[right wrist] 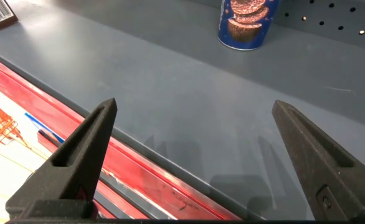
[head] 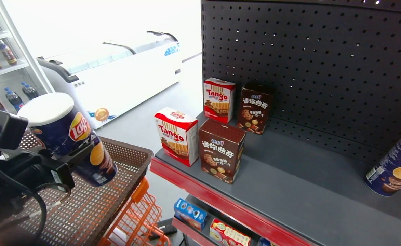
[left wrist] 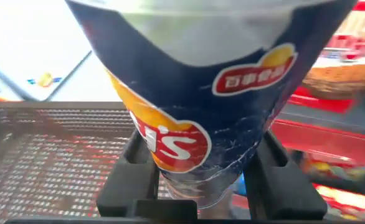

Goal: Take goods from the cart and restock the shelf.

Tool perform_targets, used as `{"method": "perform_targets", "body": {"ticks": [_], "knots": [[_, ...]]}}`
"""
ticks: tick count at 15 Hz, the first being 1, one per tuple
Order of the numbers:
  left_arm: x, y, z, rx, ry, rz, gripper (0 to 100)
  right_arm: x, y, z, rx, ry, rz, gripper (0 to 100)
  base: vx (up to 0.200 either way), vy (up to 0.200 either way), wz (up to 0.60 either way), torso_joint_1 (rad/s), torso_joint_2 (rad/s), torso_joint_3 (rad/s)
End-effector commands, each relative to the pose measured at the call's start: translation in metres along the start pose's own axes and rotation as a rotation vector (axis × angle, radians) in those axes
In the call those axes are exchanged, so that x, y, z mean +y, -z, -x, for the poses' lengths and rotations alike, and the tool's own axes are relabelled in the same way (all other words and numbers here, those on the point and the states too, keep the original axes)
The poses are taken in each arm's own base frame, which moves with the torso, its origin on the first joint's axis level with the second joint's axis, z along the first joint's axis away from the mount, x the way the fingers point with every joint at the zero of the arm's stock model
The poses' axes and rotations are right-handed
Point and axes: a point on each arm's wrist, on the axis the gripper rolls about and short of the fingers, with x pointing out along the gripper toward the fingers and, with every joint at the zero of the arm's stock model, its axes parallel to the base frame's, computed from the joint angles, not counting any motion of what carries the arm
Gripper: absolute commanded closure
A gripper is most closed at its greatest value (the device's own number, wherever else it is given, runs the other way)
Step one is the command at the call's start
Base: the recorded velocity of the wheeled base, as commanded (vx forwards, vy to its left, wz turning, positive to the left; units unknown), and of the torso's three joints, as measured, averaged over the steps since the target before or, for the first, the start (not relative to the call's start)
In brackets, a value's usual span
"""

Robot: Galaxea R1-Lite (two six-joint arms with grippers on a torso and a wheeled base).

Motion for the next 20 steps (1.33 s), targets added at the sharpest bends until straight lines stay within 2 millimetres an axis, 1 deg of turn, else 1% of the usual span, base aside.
{"method": "perform_targets", "body": {"ticks": [1,2,4,5,8,12,15,17,20], "knots": [[-0.018,-0.01,0.018,-0.064,0.114,0.039,100,0.0,0.0,0.0,0.001,-0.001,0.0,0,0.0,0.0,0.0,0.0,0.0,0.0],[-0.023,-0.013,0.02,-0.079,0.15,0.055,100,0.0,0.0,0.0,0.001,-0.001,0.0,0,0.0,0.0,0.0,0.0,0.0,0.0],[-0.026,-0.012,0.02,-0.079,0.183,0.062,100,0.0,0.0,0.0,0.001,-0.001,0.0,0,0.0,0.0,0.0,0.0,0.0,0.0],[-0.028,-0.013,0.021,-0.087,0.239,0.062,100,0.0,0.0,0.0,0.001,-0.001,0.0,0,0.0,0.0,0.0,0.0,0.0,0.0],[-0.033,-0.012,0.023,-0.092,0.483,0.082,100,0.0,0.0,0.0,0.001,-0.001,0.0,0,0.0,0.0,0.0,0.0,0.0,0.0],[-0.035,-0.009,0.017,-0.071,0.514,0.09,100,0.0,0.0,0.0,0.0,-0.001,0.0,0,0.0,0.0,0.0,0.0,0.0,0.0],[-0.038,-0.006,0.018,-0.052,0.612,0.091,100,0.0,0.0,0.0,0.001,-0.001,0.0,0,0.0,0.0,0.0,0.0,0.0,0.0],[-0.04,-0.002,0.012,-0.027,0.642,0.092,100,0.0,0.0,0.0,0.001,-0.001,0.0,0,0.0,0.0,0.0,0.0,0.0,0.0],[-0.041,-0.002,0.009,-0.025,0.691,0.094,100,0.0,0.0,0.0,0.001,-0.001,0.0,0,0.0,0.0,0.0,0.0,0.0,0.0]]}}
